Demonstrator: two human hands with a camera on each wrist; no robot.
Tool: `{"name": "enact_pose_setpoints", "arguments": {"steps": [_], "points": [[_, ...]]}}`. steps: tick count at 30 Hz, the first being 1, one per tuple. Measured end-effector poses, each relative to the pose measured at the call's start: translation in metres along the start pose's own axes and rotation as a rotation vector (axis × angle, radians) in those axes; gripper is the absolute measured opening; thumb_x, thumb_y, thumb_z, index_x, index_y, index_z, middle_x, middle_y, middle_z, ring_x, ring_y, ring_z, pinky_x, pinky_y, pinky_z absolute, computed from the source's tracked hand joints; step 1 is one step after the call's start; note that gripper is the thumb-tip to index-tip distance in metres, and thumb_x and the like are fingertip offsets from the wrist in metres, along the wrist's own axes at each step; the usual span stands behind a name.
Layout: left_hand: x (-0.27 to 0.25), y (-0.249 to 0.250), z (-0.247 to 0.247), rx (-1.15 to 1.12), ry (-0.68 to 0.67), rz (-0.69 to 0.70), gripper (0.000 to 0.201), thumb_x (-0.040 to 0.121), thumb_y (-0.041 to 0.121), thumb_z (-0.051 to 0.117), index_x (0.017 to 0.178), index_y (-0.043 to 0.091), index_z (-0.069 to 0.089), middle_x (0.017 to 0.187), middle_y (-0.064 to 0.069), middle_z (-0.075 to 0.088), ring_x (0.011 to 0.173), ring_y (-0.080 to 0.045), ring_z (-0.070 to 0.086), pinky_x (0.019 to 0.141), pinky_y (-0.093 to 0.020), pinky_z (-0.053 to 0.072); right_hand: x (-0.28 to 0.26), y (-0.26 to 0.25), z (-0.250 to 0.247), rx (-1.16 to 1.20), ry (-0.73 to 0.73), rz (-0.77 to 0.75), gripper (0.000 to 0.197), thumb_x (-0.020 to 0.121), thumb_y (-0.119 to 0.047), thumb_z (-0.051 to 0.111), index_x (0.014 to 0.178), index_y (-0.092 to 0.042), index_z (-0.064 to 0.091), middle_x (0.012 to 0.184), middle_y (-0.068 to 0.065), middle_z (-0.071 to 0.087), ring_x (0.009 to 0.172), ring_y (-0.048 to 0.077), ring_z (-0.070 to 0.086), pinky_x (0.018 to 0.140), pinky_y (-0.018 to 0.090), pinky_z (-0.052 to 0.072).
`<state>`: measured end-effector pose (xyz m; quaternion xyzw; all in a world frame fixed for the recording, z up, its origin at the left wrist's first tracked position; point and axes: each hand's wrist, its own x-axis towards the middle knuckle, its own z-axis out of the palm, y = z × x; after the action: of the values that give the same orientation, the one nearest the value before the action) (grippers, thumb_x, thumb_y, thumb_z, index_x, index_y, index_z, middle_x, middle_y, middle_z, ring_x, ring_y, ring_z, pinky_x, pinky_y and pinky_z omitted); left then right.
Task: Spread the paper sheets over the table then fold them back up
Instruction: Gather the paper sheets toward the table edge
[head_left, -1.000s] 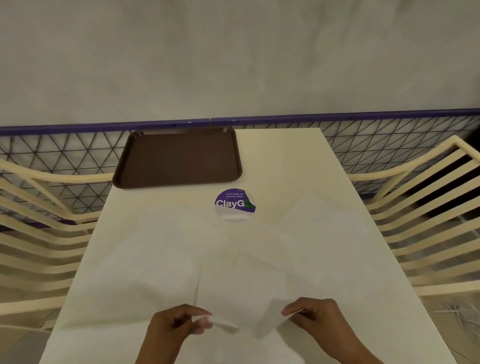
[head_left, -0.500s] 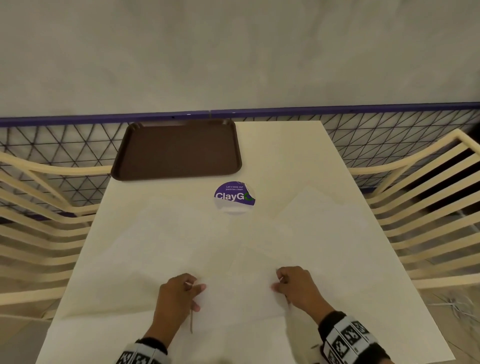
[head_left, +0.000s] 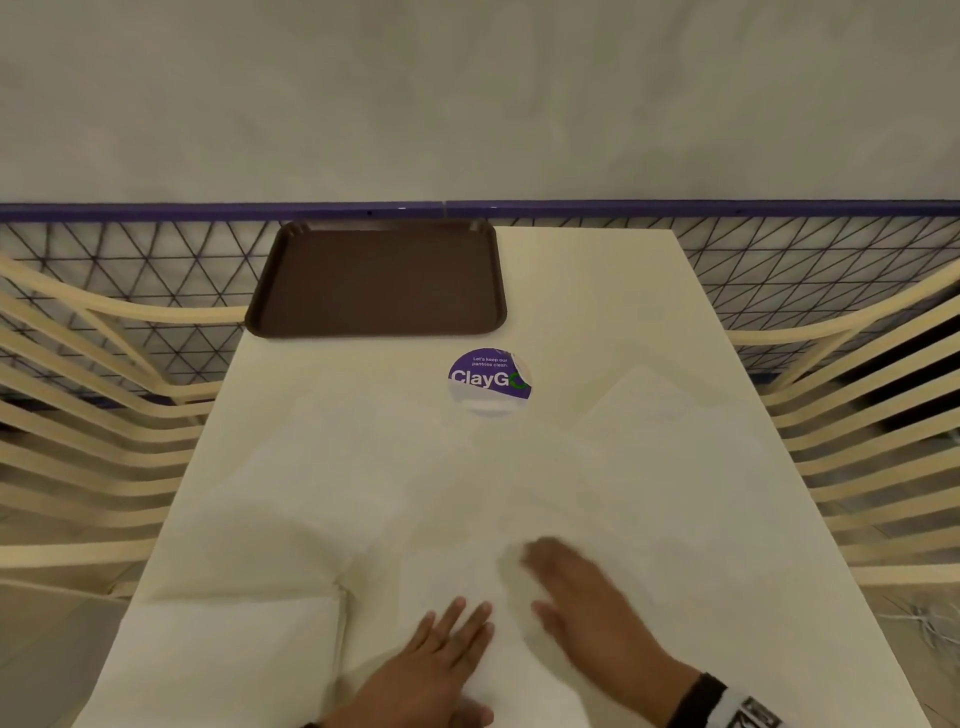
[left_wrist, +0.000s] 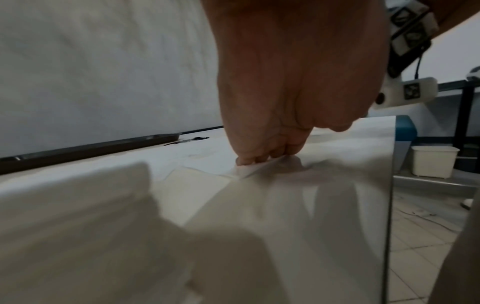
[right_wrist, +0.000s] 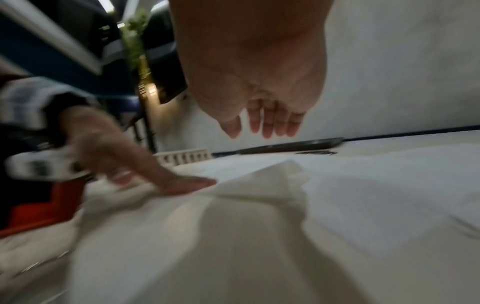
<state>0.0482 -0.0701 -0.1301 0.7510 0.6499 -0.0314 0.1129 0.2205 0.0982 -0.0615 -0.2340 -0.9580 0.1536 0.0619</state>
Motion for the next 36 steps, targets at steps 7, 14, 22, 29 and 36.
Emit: {"name": "enact_pose_setpoints", "arguments": {"steps": [7,14,22,29,36], "points": [[-0.013,-0.009,-0.001,0.118,-0.001,0.006,0.081,0.09,0.063,0.004,0.148,0.005,-0.001,0.157,-0.012,-0.008,0.145,-0.028,-0.008,0.115,-0.034,-0.006,-0.034,0.015,0.041,-0.239,-0.48,-0.215,0.071,0.095,-0.058,0.013,0.148,-0.013,0.002,0.157,0.006,-0.007,0.145,0.018,-0.004,0.112,0.034,0.006],[-0.058,-0.039,-0.007,0.175,0.121,-0.009,0.081,0.09,0.064,0.016,0.148,0.006,0.012,0.158,-0.012,0.004,0.145,-0.023,-0.003,0.114,-0.036,-0.003,-0.053,0.045,0.01,-0.221,-0.555,-0.024,0.066,0.096,-0.057,0.016,0.148,-0.02,0.003,0.158,-0.002,-0.004,0.144,0.011,-0.002,0.112,0.032,0.005],[0.004,-0.054,-0.085,-0.021,0.264,-0.171,0.028,0.069,0.046,0.063,0.076,0.02,0.07,0.081,0.006,0.067,0.073,-0.015,0.068,0.081,-0.025,0.04,-0.03,0.024,-0.021,-0.242,-0.503,0.009,0.064,0.097,-0.046,0.001,0.125,-0.031,0.057,0.138,-0.012,0.05,0.122,0.003,0.051,0.11,0.023,0.026],[0.039,-0.052,-0.095,-0.264,-0.214,-0.516,0.09,0.068,0.039,0.078,0.137,0.009,0.028,0.128,-0.008,0.042,0.118,-0.026,0.04,0.1,-0.033,0.035,0.026,0.007,-0.035,-0.105,-0.564,0.129,0.039,0.097,-0.034,0.042,0.135,-0.025,0.045,0.129,0.008,0.055,0.116,0.026,0.052,0.096,0.031,0.038],[0.033,-0.051,-0.1,-0.371,-0.236,-0.508,0.059,0.08,0.032,0.068,0.133,0.019,0.047,0.127,-0.007,0.044,0.121,-0.028,0.038,0.102,-0.033,0.033,0.079,-0.045,-0.02,-0.091,-0.473,-0.054,0.066,0.087,-0.017,0.058,0.144,-0.02,0.026,0.147,0.002,0.032,0.137,0.021,0.024,0.109,0.038,0.023]]}}
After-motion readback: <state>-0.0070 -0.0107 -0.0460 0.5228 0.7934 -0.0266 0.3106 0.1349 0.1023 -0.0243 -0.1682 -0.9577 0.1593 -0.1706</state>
